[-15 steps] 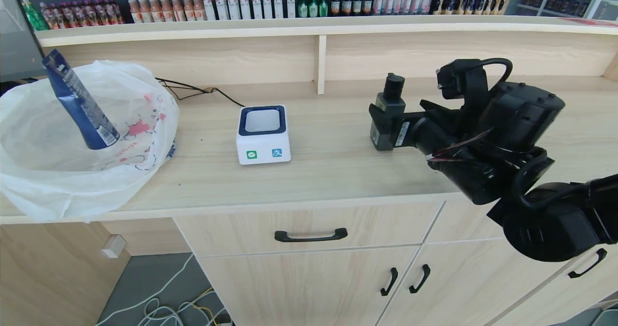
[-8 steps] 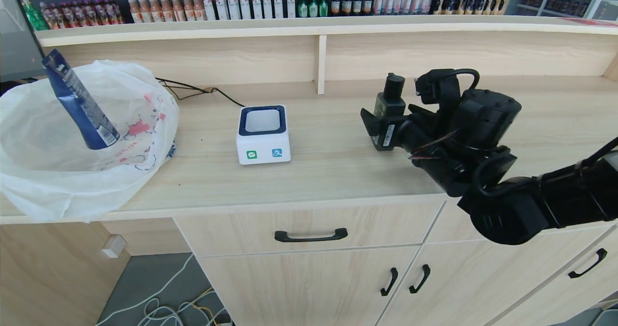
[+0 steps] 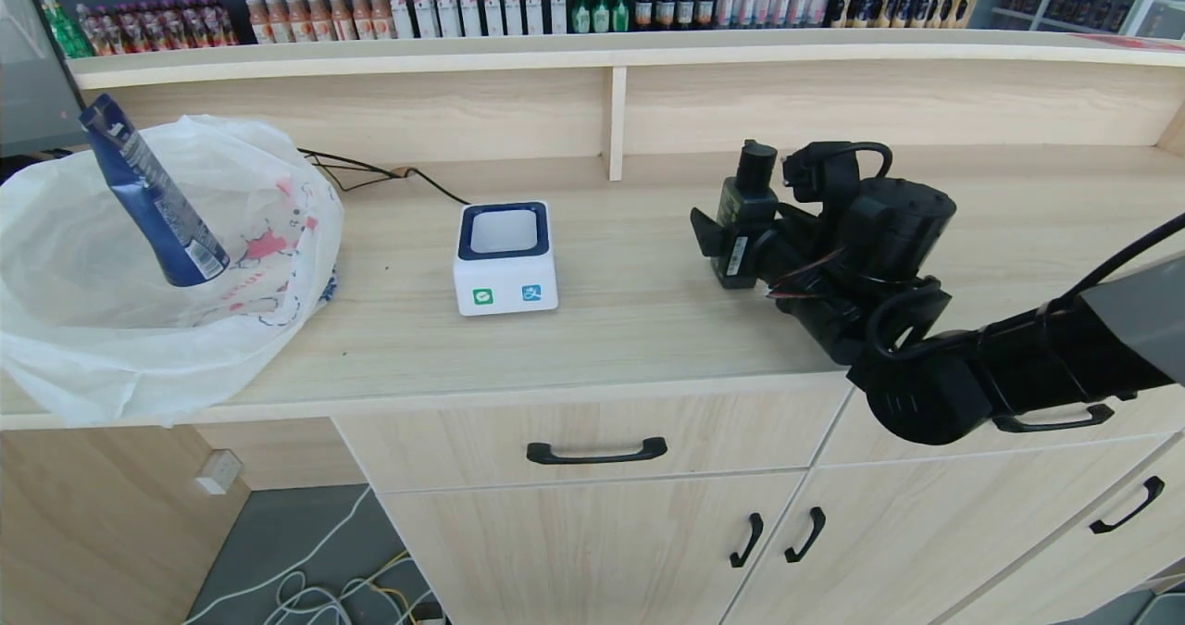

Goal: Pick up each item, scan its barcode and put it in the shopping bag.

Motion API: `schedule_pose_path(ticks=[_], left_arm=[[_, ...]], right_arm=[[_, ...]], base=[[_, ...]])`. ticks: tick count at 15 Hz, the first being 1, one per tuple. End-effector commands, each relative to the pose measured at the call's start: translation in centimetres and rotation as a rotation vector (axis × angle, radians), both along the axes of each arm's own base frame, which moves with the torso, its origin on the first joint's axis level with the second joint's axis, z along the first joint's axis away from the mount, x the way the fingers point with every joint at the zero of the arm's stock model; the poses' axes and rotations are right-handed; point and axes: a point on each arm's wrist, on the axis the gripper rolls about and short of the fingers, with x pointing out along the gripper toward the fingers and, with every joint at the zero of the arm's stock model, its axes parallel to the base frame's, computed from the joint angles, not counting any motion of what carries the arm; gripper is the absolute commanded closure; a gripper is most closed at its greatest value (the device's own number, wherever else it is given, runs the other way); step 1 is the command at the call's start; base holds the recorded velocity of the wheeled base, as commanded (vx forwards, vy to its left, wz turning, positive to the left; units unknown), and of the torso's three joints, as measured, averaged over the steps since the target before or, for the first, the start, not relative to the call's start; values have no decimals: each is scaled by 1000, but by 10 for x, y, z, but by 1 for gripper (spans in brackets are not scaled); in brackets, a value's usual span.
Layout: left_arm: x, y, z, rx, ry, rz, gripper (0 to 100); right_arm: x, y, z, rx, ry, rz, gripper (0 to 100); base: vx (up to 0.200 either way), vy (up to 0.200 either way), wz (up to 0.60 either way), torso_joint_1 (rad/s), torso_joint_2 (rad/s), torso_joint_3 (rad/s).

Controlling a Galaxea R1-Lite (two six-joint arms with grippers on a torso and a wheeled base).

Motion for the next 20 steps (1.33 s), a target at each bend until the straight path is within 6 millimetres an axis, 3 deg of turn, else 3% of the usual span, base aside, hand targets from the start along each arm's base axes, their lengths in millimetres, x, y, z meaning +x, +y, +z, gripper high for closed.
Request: schedule_pose_path(ticks=[1,7,8,20], left_arm=[[0,0,0,0,-1,-1,0],[0,0,0,0,-1,0,0],[0,0,0,0,-1,0,0],[0,0,0,0,-1,0,0]], right_arm=[[6,-1,-6,-2,10,-7,0],[19,-1,-4,10,-14,-15,0],[19,-1,-4,10,-14,-16,100],[16,-1,11,17,-53,3,100]], base=[[0,0,0,0,0,0],[0,0,0,0,0,0],[0,0,0,0,0,0],[0,0,0,0,0,0]])
